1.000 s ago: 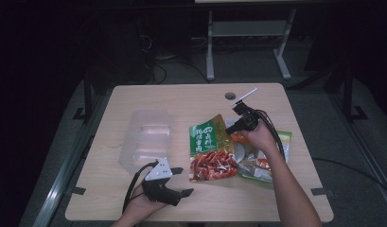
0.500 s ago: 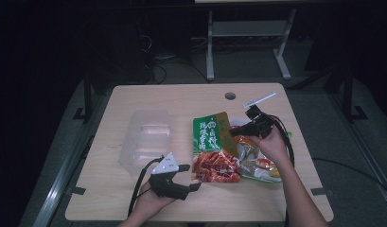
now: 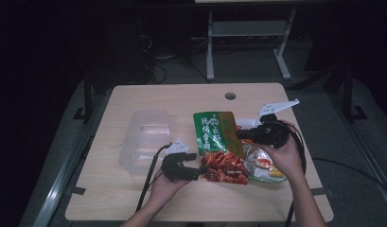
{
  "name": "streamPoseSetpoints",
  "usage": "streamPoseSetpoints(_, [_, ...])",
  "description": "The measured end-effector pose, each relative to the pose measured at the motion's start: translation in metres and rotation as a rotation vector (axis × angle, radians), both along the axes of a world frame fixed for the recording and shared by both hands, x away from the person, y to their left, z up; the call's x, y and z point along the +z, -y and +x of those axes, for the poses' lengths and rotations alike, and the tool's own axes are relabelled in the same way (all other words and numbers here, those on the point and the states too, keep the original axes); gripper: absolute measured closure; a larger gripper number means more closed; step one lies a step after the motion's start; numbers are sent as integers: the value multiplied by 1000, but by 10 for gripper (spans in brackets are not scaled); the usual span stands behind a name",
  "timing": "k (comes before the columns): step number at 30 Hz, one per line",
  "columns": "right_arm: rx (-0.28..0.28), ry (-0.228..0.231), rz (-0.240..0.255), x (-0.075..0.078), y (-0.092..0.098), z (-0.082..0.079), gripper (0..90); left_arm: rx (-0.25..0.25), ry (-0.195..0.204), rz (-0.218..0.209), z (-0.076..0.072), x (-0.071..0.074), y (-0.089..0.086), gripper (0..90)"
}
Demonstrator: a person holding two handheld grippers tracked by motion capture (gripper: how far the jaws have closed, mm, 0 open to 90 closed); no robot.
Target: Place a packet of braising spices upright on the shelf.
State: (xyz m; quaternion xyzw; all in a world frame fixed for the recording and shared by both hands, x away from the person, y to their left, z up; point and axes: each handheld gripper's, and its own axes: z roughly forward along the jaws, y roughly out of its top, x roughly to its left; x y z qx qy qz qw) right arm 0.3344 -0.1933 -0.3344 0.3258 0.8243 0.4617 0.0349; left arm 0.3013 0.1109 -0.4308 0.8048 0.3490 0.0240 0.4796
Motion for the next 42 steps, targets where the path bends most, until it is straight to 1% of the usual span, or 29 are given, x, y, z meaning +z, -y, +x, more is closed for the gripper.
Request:
streamPoseSetpoints(1, [-1,6,0,0,1,-2,900,10,-8,-3,3,-1,1,279])
streamPoseSetpoints(2, [5,13,3,-2,3,-2,900,17,-7,2,6,-2,2,269])
streamPoseSetpoints(3, [2,12,16,-3,4,-2,900,27,-16,-9,10,-4,3,268])
streamPoseSetpoints(4, [5,4,25,-6,6,0,900,32,-17,-10,12,-4,3,266])
streamPoseSetpoints(6, [-2,-6,16,-9,9,1,900,49,-41,-16,20,-6,4,261])
streamPoseSetpoints(7, [1,-7,24,-11,10,1,900,57,-52,-19,24,-7,5,260])
streamPoseSetpoints(10, [9,-11,37,-13,12,1,900,47,-67,-17,31,-9,7,271])
streamPoseSetpoints(11, [12,-10,41,-14,12,1,900,49,-78,-20,34,-9,9,271])
streamPoseSetpoints(12, [12,-9,46,-14,13,0,900,47,-91,-30,37,-10,9,271])
streamPoseSetpoints(14, [21,3,58,-13,14,-1,900,51,-103,-31,41,-13,10,290])
streamPoseSetpoints(15, [28,7,63,-13,14,-2,900,48,-111,-44,43,-13,11,295])
streamPoseSetpoints(16, [33,12,66,-12,14,-3,900,43,-125,-68,44,-14,12,313])
streamPoseSetpoints(17, [33,12,62,-11,14,-4,900,36,-137,-90,45,-15,12,339])
streamPoseSetpoints(18, [38,13,59,-10,13,-4,900,16,-140,-114,46,-15,11,412])
streamPoseSetpoints(19, [35,15,54,-10,13,-4,900,5,-141,-130,46,-15,12,494])
streamPoseSetpoints(21, [37,15,57,-12,14,-4,900,5,-141,-141,46,-15,13,559])
streamPoseSetpoints(24, [31,6,63,-14,16,-4,900,-12,-168,-169,49,-16,11,675])
streamPoseSetpoints(25, [28,7,63,-14,18,-4,900,-20,-167,-175,49,-16,10,714])
streamPoseSetpoints(27, [20,10,66,-15,20,-5,900,-17,-180,-196,49,-15,9,780])
streamPoseSetpoints(28, [19,9,69,-16,21,-4,900,-18,-180,-201,49,-14,9,807])
streamPoseSetpoints(29, [16,6,69,-16,22,-4,900,-26,-163,-194,49,-13,8,821])
streamPoseSetpoints(30, [11,5,65,-17,23,-4,900,-26,-156,-188,48,-12,8,832])
streamPoseSetpoints(31, [4,0,63,-17,24,-4,900,-19,-158,-192,47,-11,8,839])
streamPoseSetpoints(33, [-8,0,60,-19,26,-4,900,-14,-131,-181,45,-9,8,847])
streamPoseSetpoints(36, [-30,-7,53,-20,29,-4,900,-13,-109,-165,41,-5,7,854])
streamPoseSetpoints(38, [-36,-16,64,-23,32,-3,900,-21,-80,-137,39,-3,7,857])
streamPoseSetpoints(40, [-42,-23,63,-25,34,-2,900,-23,-67,-124,37,-2,7,860])
streamPoseSetpoints(41, [-42,-28,65,-26,35,-1,899,-26,-54,-115,36,-1,7,865])
streamPoseSetpoints(42, [-44,-34,67,-28,36,-1,898,-22,-50,-114,35,-1,7,866])
